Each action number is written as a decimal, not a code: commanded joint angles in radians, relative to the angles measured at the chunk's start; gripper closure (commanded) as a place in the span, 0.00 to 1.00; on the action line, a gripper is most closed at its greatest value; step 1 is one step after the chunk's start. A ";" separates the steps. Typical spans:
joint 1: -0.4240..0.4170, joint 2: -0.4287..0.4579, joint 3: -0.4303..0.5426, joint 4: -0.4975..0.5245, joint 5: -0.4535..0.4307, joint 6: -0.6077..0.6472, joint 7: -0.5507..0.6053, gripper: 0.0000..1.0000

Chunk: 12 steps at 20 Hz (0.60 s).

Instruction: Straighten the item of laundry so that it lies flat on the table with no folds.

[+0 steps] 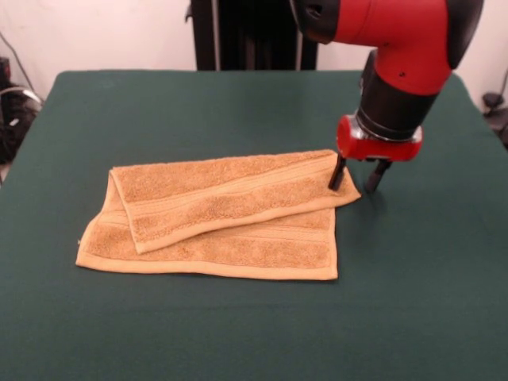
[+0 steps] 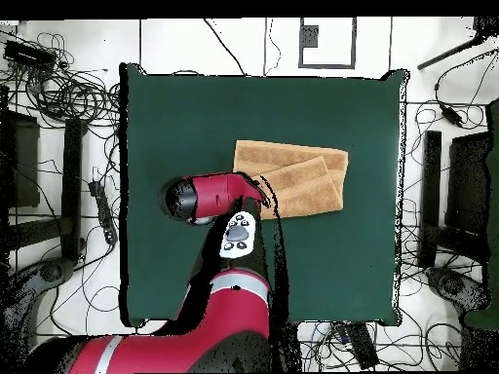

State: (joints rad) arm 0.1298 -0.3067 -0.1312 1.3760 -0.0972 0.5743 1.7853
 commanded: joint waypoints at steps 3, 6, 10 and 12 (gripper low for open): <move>-0.032 0.085 0.067 0.096 0.024 -0.046 0.166 0.00; -0.036 0.085 0.071 0.101 0.030 -0.051 0.172 0.00; -0.034 0.086 0.070 0.103 0.038 -0.059 0.187 0.00; -0.033 0.087 0.068 0.103 0.041 -0.062 0.190 1.00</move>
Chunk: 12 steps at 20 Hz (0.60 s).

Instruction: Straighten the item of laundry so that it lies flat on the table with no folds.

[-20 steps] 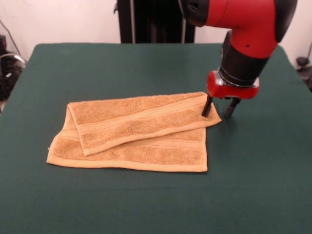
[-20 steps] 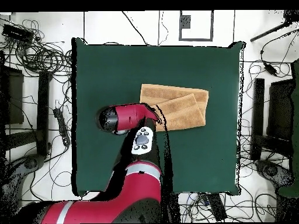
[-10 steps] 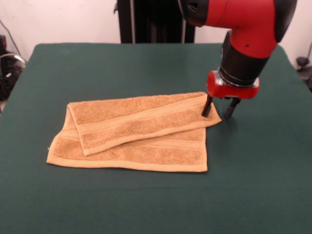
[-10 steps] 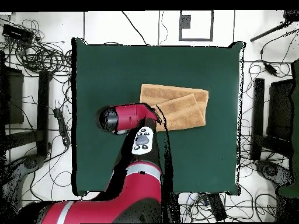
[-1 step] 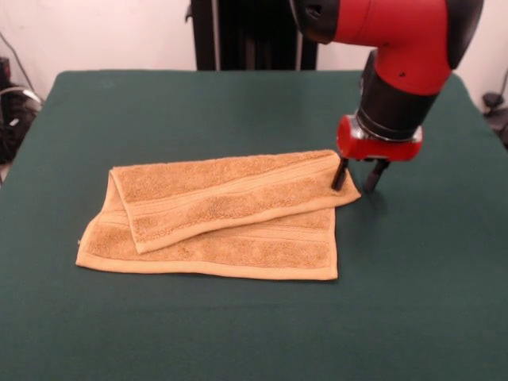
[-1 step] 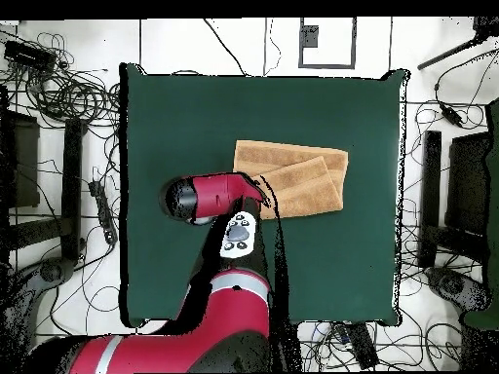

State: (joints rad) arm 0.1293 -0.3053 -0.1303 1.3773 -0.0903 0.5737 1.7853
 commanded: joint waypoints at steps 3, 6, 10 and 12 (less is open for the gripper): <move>-0.033 0.084 0.067 0.102 0.037 -0.070 0.192 1.00; -0.026 0.085 0.057 0.099 0.033 -0.081 0.193 1.00; -0.030 0.084 0.059 0.097 0.032 -0.069 0.182 1.00; -0.030 0.085 0.060 0.098 0.031 -0.073 0.182 1.00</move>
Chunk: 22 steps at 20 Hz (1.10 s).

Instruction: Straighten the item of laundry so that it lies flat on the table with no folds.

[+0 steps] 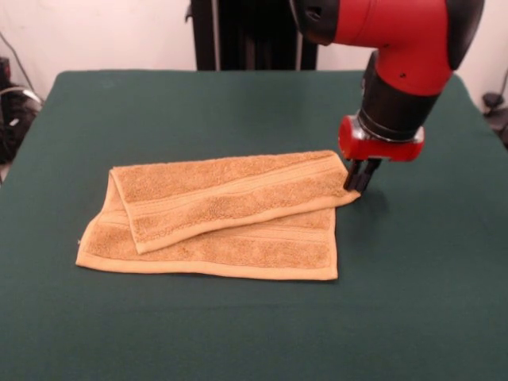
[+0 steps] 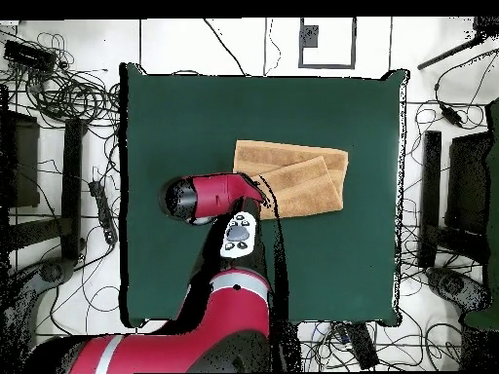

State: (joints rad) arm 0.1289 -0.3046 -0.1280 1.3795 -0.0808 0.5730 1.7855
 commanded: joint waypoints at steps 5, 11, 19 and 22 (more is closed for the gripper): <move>-0.032 0.074 0.059 0.094 0.016 -0.033 0.157 1.00; -0.042 0.033 0.064 0.119 0.006 0.051 0.105 1.00; -0.059 -0.034 0.082 0.254 -0.022 -0.004 0.080 1.00; -0.066 -0.051 0.083 0.279 -0.033 -0.001 0.066 1.00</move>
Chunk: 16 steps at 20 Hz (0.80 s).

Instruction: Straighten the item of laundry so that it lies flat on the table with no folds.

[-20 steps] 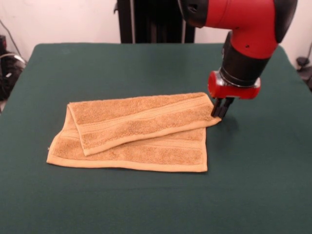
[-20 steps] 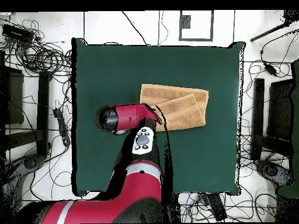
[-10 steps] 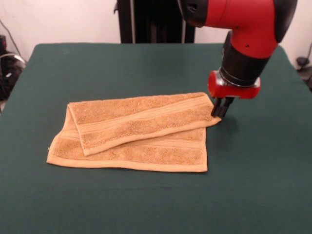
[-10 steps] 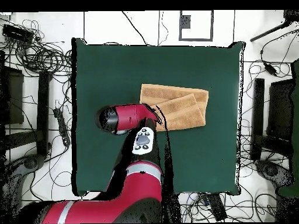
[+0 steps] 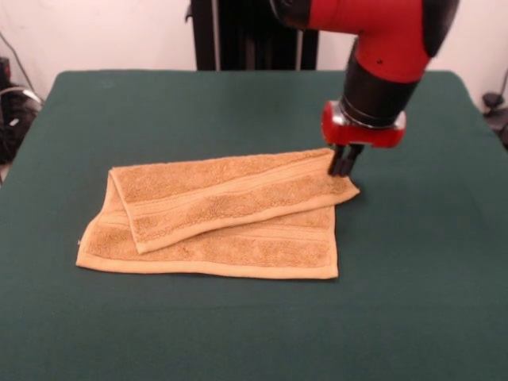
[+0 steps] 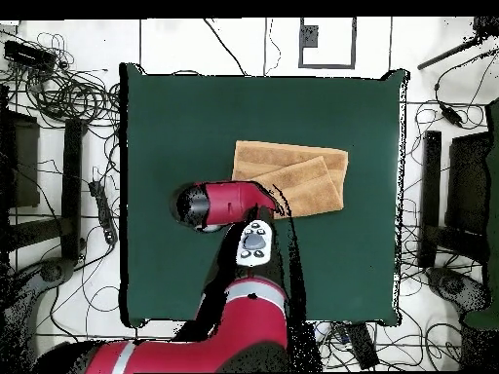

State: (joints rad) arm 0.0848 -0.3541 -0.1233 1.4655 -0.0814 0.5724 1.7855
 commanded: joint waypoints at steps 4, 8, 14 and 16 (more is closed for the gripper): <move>-0.035 -0.031 0.086 0.224 -0.040 0.017 0.046 1.00; -0.046 -0.039 0.095 0.246 -0.043 -0.011 0.049 1.00; -0.034 -0.003 0.107 0.196 -0.021 -0.083 0.105 1.00; -0.024 0.027 0.106 0.150 -0.009 -0.074 0.116 1.00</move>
State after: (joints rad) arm 0.0346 -0.4001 -0.1235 1.5961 -0.0876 0.5618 1.7855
